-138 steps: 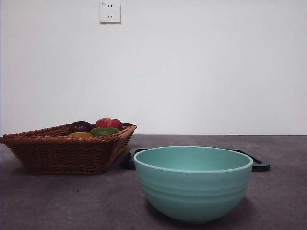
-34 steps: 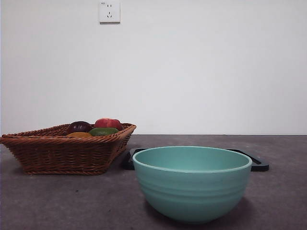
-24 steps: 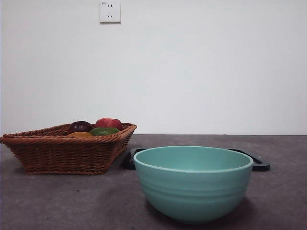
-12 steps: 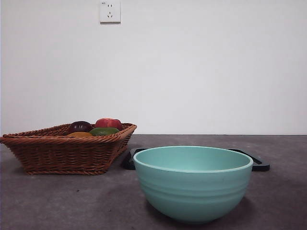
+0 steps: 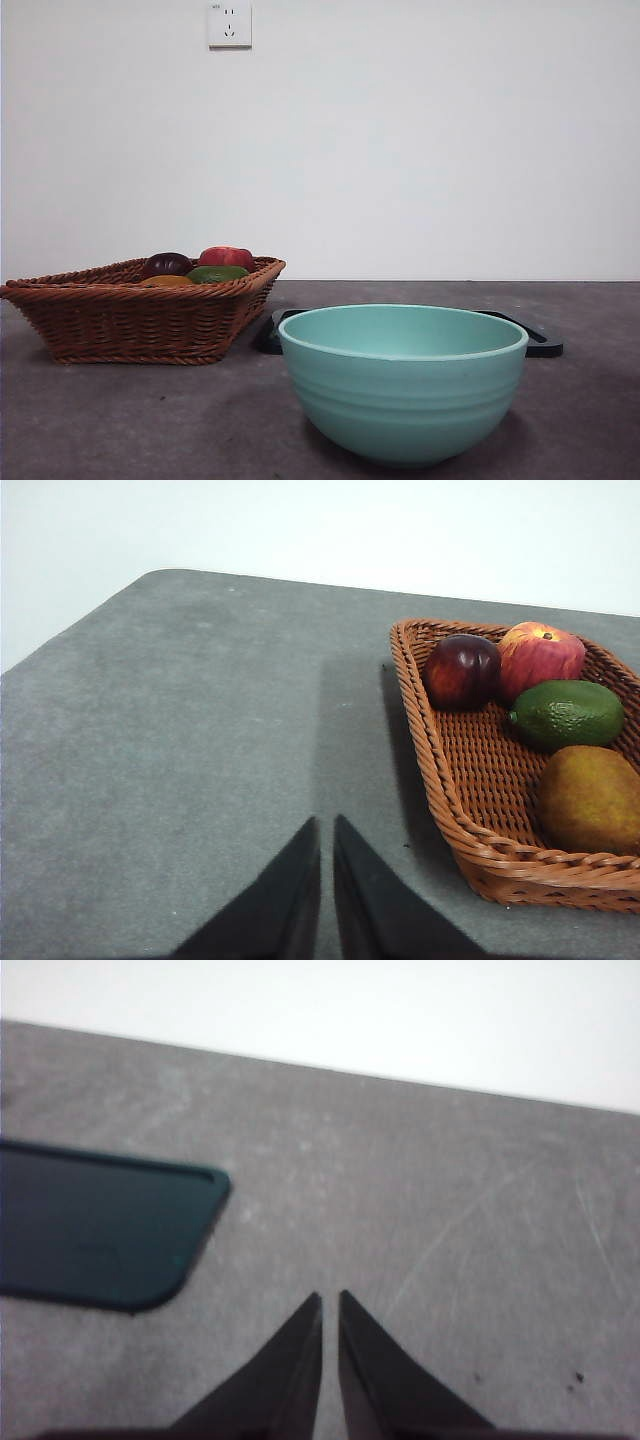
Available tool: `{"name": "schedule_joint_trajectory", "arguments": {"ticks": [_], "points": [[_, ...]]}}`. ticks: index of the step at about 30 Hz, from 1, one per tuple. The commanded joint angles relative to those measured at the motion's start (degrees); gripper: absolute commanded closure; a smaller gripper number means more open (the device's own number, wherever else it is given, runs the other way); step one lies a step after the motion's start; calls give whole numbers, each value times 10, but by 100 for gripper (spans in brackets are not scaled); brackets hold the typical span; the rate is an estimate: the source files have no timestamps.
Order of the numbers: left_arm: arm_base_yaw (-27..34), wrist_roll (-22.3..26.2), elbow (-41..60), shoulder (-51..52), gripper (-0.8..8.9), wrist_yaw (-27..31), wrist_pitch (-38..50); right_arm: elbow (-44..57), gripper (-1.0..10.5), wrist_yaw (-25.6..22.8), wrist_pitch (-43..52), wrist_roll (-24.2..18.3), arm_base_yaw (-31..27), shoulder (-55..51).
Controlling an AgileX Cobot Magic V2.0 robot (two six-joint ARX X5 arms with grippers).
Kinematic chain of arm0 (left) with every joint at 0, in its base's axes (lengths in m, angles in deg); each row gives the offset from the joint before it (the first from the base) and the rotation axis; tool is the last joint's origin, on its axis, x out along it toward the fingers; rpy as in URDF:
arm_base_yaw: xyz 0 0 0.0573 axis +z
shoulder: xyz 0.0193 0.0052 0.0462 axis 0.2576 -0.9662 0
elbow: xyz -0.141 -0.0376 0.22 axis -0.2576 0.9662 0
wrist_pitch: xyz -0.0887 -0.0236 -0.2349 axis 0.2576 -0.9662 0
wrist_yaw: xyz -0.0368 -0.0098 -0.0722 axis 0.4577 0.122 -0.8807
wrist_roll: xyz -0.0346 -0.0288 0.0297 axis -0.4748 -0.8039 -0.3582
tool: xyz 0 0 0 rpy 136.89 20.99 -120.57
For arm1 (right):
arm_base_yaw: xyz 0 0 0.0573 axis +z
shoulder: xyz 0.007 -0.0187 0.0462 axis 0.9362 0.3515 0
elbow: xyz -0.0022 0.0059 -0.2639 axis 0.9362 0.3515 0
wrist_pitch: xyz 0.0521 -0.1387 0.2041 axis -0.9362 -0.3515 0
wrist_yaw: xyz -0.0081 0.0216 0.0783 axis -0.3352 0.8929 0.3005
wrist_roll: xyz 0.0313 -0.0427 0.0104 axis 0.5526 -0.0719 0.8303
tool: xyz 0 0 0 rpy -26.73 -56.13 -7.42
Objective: Pick up the wifruite, put it on the bowl, pick up the plate, put it on desk
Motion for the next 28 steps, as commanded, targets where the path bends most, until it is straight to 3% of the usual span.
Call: {"name": "schedule_joint_trajectory", "arguments": {"ticks": [1,28], "points": [[1,10,12,1,794,1,-3,3,923,-9,3,-2,-1,-4],[1,10,12,1,794,1,-3,3,923,-17,-9,20,-1,-14]]}}
